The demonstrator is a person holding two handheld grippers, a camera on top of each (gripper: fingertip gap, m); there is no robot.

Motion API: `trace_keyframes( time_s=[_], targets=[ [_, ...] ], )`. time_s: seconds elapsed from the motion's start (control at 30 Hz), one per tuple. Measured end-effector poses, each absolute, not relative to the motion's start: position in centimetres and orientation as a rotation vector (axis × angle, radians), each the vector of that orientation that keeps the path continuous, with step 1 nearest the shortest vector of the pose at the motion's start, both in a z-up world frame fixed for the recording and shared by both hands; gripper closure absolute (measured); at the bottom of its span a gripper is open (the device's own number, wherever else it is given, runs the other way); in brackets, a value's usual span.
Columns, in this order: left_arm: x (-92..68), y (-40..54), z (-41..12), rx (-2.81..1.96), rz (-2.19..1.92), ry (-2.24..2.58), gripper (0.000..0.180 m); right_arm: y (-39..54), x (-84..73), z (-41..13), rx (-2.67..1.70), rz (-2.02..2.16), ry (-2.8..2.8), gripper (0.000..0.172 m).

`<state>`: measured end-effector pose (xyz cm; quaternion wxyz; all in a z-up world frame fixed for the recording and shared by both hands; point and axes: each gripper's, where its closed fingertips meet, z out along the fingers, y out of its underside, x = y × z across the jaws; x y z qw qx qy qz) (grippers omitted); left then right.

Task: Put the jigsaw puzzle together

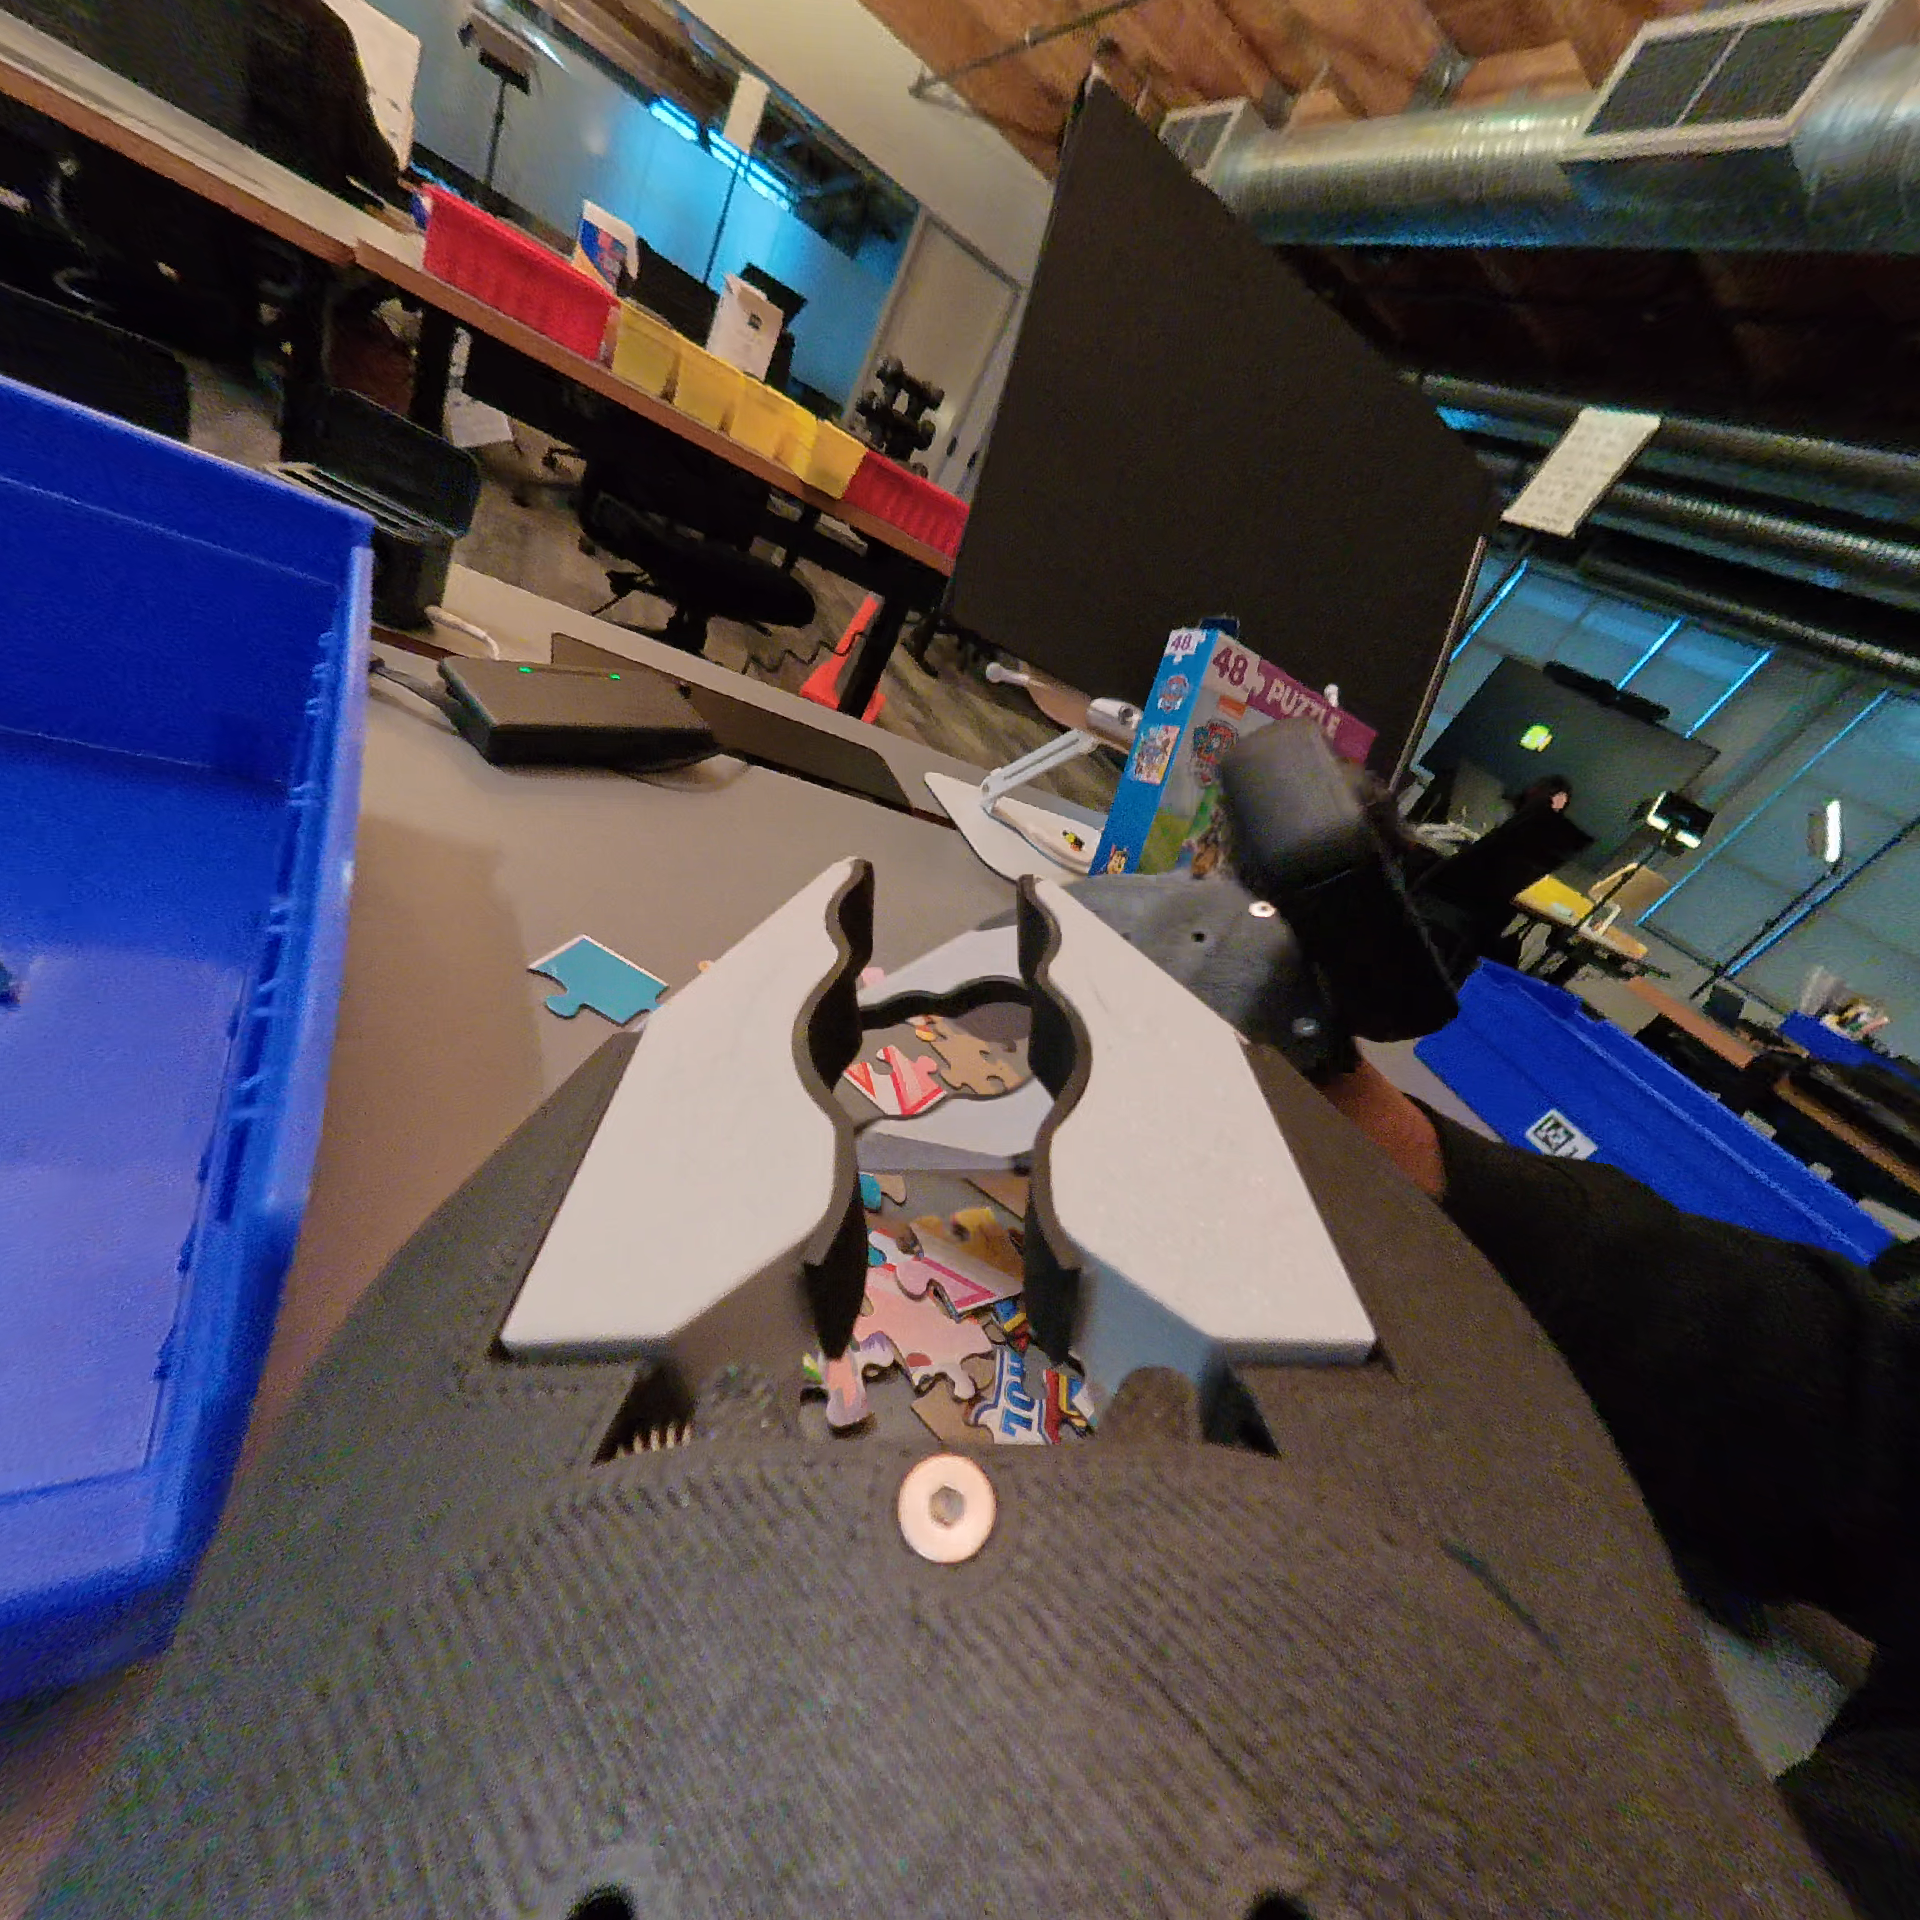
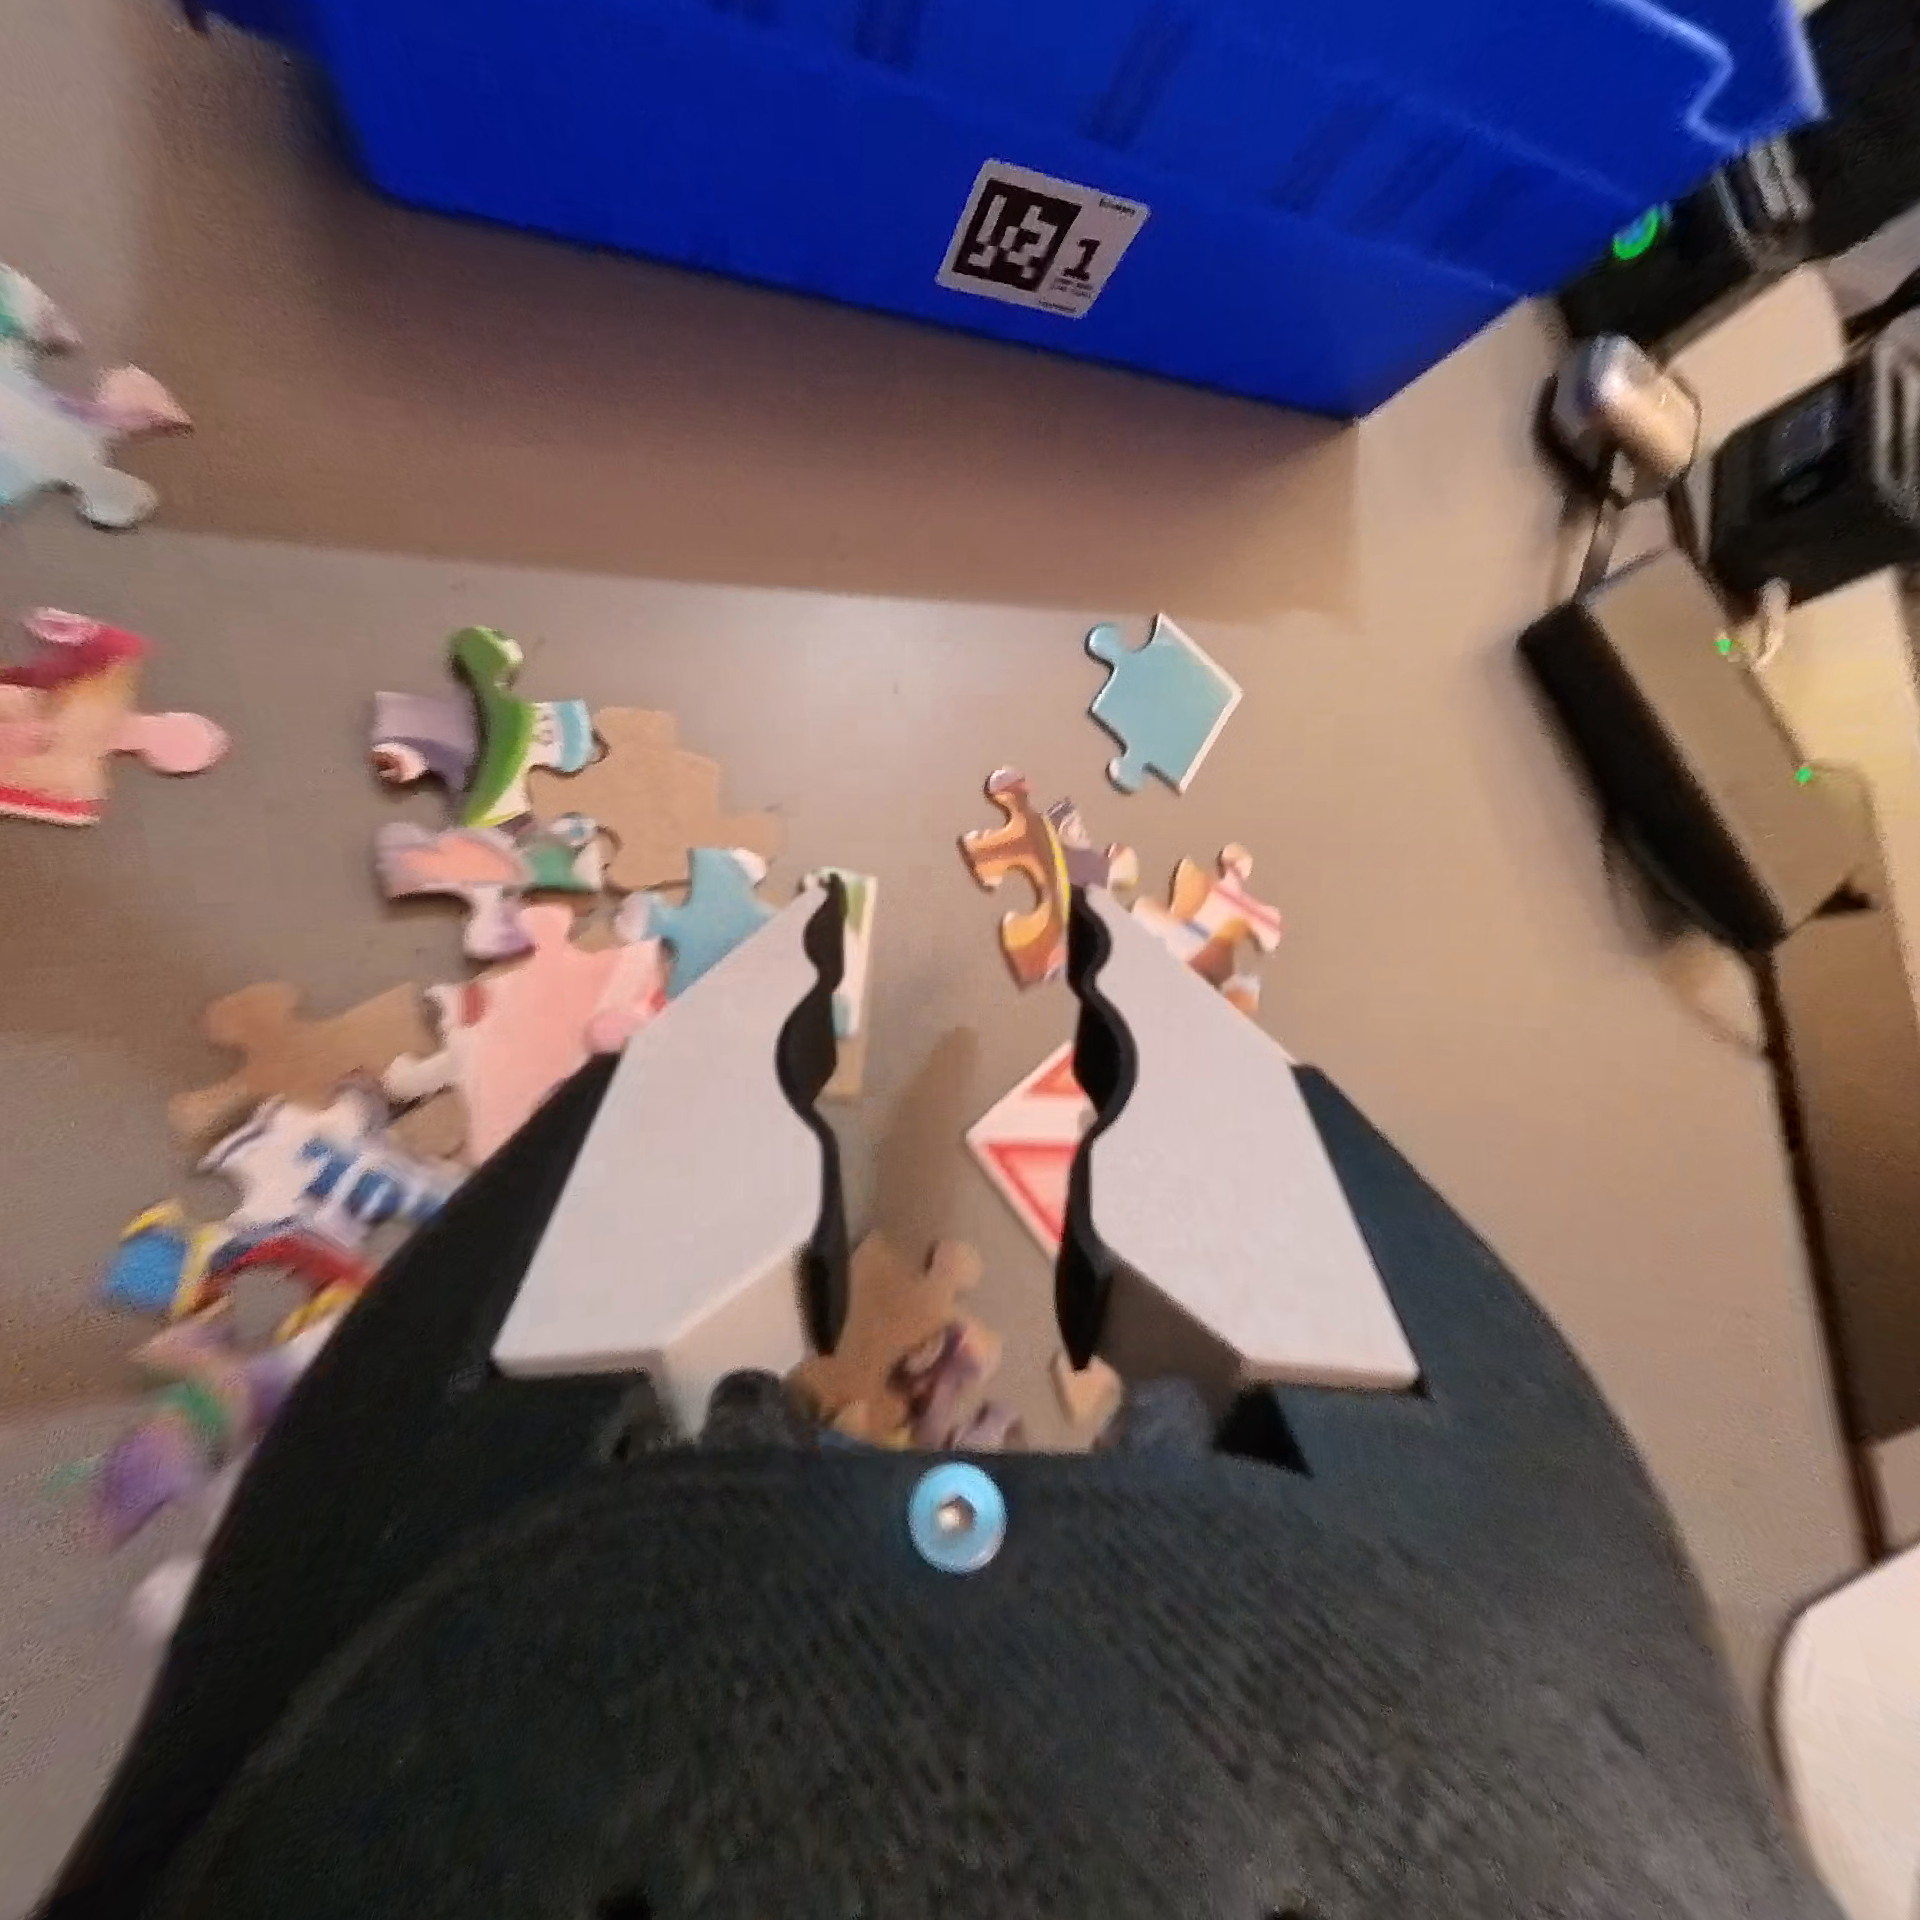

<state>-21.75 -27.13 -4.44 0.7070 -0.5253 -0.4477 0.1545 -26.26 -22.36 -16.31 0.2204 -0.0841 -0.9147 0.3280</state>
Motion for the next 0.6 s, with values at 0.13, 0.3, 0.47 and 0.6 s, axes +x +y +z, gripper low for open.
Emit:
trace_keyframes(
  time_s=[0.13, 0.3, 0.47, 0.6],
  targets=[
    [-21.4, -27.2, -4.5, -1.143, 0.294, -0.997, 0.152, -17.5, -24.2, -13.3, -0.417, 1.036, -2.504, 0.123],
    [-21.7, -24.4, -5.5, -1.250, 0.266, -0.998, 0.150, -9.5, -23.9, -10.5, -0.649, 1.121, -2.340, 0.136],
    [-22.0, -19.8, -9.3, -1.506, 0.136, -1.055, 0.147, -4.0, -23.2, -9.3, -0.795, 1.153, -2.212, 0.136],
    [-22.2, -17.1, -13.0, -1.787, 0.146, -1.063, 0.145, 0.5, -22.2, -7.8, -0.832, 1.117, -2.107, 0.136]
  ],
)
